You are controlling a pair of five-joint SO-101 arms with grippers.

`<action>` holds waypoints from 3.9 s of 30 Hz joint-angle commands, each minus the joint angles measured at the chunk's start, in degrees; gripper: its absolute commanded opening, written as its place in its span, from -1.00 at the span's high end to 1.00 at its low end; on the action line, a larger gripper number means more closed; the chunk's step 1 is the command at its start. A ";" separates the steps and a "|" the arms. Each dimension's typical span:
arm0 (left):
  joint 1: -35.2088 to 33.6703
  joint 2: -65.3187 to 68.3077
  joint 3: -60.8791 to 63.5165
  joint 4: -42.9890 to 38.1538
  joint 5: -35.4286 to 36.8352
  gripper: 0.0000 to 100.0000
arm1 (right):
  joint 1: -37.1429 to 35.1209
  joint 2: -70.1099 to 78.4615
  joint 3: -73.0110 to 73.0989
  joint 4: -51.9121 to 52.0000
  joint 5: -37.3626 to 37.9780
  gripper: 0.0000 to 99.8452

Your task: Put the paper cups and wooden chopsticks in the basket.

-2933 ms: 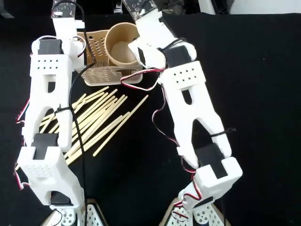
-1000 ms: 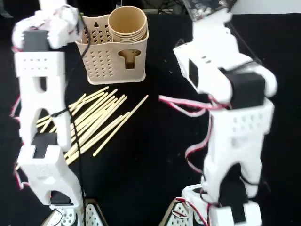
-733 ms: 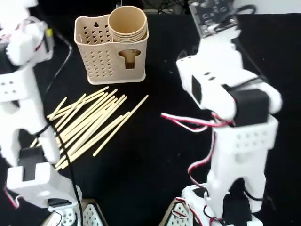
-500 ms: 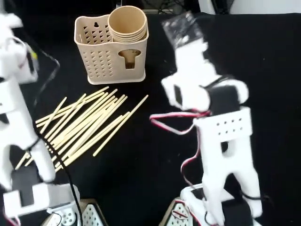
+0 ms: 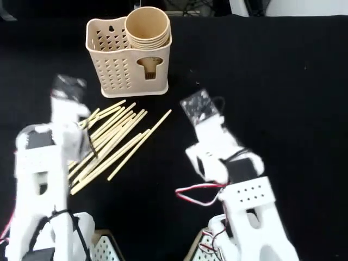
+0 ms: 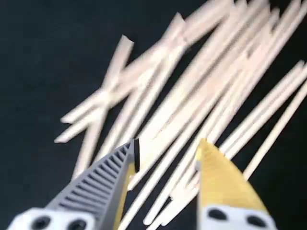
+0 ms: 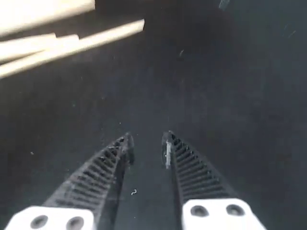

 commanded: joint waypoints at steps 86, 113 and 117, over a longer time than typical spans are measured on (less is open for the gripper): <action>13.93 -8.35 -3.21 13.63 -15.82 0.94 | -0.62 -22.46 27.03 -15.21 -5.36 0.76; 9.36 22.24 -15.87 8.44 -18.64 0.93 | -0.62 -22.46 27.03 -15.21 -5.36 0.76; 8.66 28.31 -20.79 10.46 -20.40 0.77 | -0.62 -22.46 27.03 -15.21 -5.36 0.76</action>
